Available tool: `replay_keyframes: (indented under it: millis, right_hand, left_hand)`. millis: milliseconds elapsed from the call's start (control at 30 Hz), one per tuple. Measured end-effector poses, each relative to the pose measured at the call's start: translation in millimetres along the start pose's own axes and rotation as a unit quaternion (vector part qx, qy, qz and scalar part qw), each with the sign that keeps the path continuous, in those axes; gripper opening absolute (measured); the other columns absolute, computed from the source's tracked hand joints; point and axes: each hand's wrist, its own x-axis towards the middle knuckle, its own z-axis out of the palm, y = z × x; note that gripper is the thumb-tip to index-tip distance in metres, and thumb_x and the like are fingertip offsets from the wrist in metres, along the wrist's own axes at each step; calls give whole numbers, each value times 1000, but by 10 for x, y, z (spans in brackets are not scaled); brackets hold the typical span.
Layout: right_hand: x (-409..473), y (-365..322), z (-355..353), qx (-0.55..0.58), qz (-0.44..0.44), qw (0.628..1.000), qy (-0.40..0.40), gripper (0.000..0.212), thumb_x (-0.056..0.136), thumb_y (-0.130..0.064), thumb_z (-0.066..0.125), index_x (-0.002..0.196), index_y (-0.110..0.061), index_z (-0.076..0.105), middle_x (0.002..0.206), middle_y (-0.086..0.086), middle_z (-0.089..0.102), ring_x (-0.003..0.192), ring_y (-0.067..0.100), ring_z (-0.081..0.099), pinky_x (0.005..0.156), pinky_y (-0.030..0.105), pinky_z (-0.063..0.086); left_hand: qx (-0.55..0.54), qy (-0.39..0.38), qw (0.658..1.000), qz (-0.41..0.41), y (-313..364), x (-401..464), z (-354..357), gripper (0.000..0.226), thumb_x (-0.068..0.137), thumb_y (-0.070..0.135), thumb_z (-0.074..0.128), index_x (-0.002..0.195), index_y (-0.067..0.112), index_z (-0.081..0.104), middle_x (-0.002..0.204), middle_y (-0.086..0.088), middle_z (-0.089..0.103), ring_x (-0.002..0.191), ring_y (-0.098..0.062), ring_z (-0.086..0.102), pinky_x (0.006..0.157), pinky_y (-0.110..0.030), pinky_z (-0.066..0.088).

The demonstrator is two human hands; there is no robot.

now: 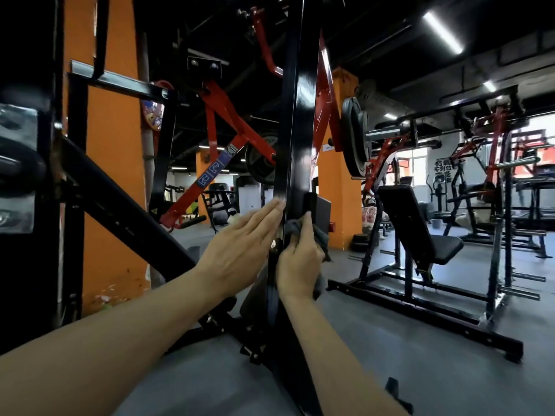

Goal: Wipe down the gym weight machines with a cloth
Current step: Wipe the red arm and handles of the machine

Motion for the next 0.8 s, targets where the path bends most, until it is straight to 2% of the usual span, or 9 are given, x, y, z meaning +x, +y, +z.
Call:
replay_keyframes:
  millis: [100, 167, 233, 300, 400, 500, 600, 700, 800]
  right_hand:
    - [249, -41, 8, 14, -17, 1000, -17, 53, 103, -4, 47, 154, -11, 37, 143, 11, 58, 134, 25, 54, 111, 47, 43]
    - [142, 20, -71, 25, -21, 999, -33, 51, 104, -5, 48, 153, -12, 41, 143, 8, 58, 134, 19, 54, 110, 36, 44]
    - [-119, 172, -198, 27, -16, 998, -52, 52, 103, -2, 49, 152, -14, 43, 141, 3, 59, 131, 10, 54, 109, 29, 44]
    - [-366, 307, -341, 28, 4, 996, -88, 55, 102, 3, 48, 152, -17, 44, 141, -2, 57, 130, 3, 50, 111, 31, 44]
    - [-465, 335, -516, 49, 43, 990, -128, 64, 96, 13, 46, 150, -20, 45, 141, -6, 58, 130, 1, 53, 109, 32, 46]
    - [-311, 244, -662, 98, 107, 983, -116, 70, 93, 15, 48, 146, -30, 48, 138, -13, 61, 123, 5, 60, 103, 34, 52]
    - [-144, 130, -783, 139, 127, 979, -77, 60, 93, 4, 60, 138, -35, 54, 129, -19, 64, 118, -1, 60, 100, 31, 54]
    - [193, 185, -940, 180, 129, 975, -36, 40, 91, -9, 69, 119, -37, 64, 105, -20, 70, 98, -1, 66, 83, 26, 59]
    - [573, 261, -1014, 205, 125, 970, -36, 26, 91, -13, 70, 102, -36, 68, 91, -16, 70, 85, 1, 67, 70, 21, 55]
  left_hand:
    - [-12, 3, 1000, -8, -92, 139, -17, 69, 90, 11, -4, 157, -7, -1, 167, -22, -13, 155, -28, -16, 128, -44, 7]
    - [-16, 14, 1000, -6, -121, 214, -5, 66, 94, 10, 11, 157, -7, 0, 167, -21, -12, 156, -28, -14, 128, -43, 8]
    - [-4, 22, 1000, 6, -126, 250, -5, 63, 96, 9, 2, 157, -7, 3, 167, -22, -8, 156, -29, -10, 128, -43, 8]
    - [7, 31, 999, 24, -105, 286, -6, 62, 98, 8, -1, 157, -7, 8, 167, -23, -2, 157, -30, -4, 128, -43, 11]
    - [4, 32, 999, 43, -35, 356, -8, 60, 101, 13, 3, 157, -7, 11, 167, -23, 2, 157, -32, 0, 127, -45, 17]
    - [12, 23, 998, 58, 15, 509, -28, 61, 101, 16, 1, 157, -7, 11, 167, -23, 2, 156, -32, 0, 127, -46, 15]
    - [33, 32, 997, 64, -36, 649, -48, 62, 100, 19, 7, 156, -7, 15, 166, -23, 6, 156, -32, 2, 127, -46, 15]
    - [37, 42, 997, 49, -80, 881, -59, 64, 97, 18, 18, 155, -10, 20, 166, -25, 12, 157, -32, 5, 127, -46, 16]
    - [66, 31, 997, 41, -160, 1082, -93, 66, 97, 23, 25, 152, -15, 25, 165, -27, 12, 157, -33, 4, 128, -47, 11]
